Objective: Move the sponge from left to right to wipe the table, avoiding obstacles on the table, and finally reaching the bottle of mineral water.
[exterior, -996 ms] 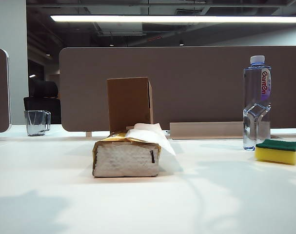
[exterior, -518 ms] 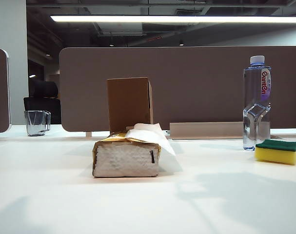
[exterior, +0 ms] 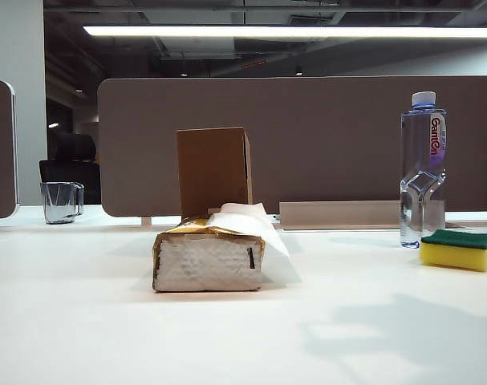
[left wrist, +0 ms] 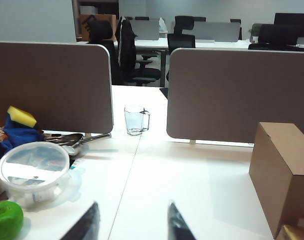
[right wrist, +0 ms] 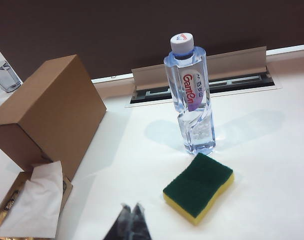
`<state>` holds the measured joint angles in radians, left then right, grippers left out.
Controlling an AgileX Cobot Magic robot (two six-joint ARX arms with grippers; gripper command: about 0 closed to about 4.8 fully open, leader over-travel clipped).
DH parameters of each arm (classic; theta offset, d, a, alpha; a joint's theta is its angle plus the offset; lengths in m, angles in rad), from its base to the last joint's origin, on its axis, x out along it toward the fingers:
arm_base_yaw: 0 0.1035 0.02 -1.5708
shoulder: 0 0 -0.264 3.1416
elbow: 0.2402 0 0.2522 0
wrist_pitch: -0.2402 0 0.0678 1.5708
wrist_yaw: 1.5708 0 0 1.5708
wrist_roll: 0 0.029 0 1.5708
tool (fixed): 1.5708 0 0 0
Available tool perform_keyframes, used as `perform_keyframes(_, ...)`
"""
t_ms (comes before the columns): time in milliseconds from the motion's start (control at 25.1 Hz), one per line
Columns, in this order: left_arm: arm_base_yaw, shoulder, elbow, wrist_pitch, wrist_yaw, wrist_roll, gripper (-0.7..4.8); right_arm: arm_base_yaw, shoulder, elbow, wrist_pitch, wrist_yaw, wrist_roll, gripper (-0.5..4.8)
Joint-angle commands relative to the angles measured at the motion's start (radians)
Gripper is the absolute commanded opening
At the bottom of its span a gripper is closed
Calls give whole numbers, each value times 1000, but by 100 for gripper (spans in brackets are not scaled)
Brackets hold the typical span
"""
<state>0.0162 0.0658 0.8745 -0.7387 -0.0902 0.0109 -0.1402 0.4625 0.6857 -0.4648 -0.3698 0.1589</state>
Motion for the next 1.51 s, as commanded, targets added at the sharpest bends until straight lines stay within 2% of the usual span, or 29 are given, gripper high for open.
perform_keyframes(40,0,-32,-43,16,0,-3,168,1,-60,-75,23,1,-3,-6)
perform_keyframes(159,0,-50,-85,15,0,-3,99,2,-114,-138,35,1,-3,-6)
perform_keyframes(359,0,-63,-156,24,9,-3,78,6,-198,-248,126,1,-2,-6)
perform_keyframes(518,0,-63,-220,64,51,-3,-3,5,-209,-288,122,1,-3,-5)
perform_keyframes(1036,0,-63,-468,325,69,-32,-4,5,-209,-447,257,35,-3,-5)
perform_keyframes(1315,0,-63,-598,415,71,-122,-5,5,-209,-551,348,35,-3,-6)
perform_keyframes(1514,0,-63,-682,499,97,-123,-4,6,-209,-633,412,34,-28,-6)
